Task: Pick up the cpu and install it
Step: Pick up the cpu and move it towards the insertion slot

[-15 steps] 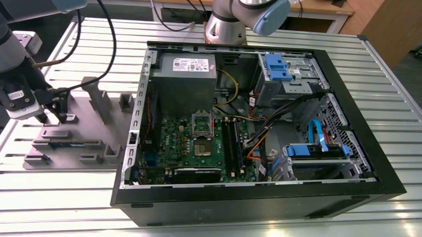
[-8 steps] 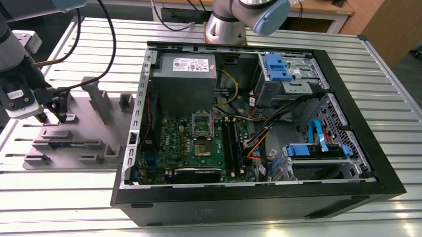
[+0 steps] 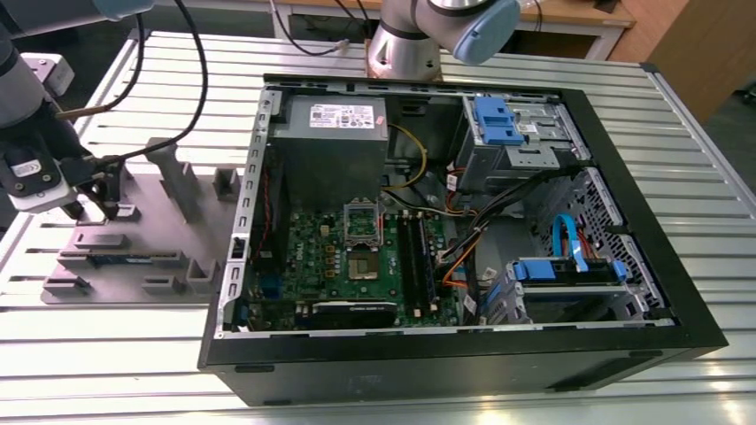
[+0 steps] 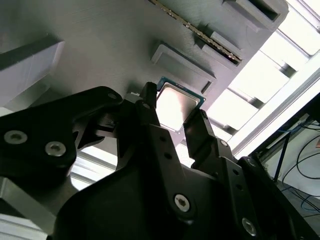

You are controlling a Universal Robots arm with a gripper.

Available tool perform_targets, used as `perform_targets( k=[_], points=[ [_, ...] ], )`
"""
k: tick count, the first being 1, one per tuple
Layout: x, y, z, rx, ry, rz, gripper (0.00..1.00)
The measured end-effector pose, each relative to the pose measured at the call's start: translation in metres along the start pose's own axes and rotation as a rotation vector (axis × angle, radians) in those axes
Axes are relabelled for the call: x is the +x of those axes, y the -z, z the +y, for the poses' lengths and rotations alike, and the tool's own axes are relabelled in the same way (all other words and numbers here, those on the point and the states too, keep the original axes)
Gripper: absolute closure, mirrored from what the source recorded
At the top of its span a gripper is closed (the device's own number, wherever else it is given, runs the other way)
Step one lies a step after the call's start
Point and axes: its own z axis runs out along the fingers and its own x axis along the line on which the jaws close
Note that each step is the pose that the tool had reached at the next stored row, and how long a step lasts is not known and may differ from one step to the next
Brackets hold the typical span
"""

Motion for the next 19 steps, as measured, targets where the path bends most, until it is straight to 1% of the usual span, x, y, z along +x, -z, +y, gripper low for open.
perform_targets(
  k=[2,5,19],
  points=[
    [0.0,0.0054,0.0002,-0.0003,0.0,-0.0006,0.53],
    [0.0002,0.0173,0.0006,-0.0003,0.0,-0.0006,0.53],
    [0.0,0.0803,0.0026,-0.0003,0.0,-0.0005,0.53]
  ],
)
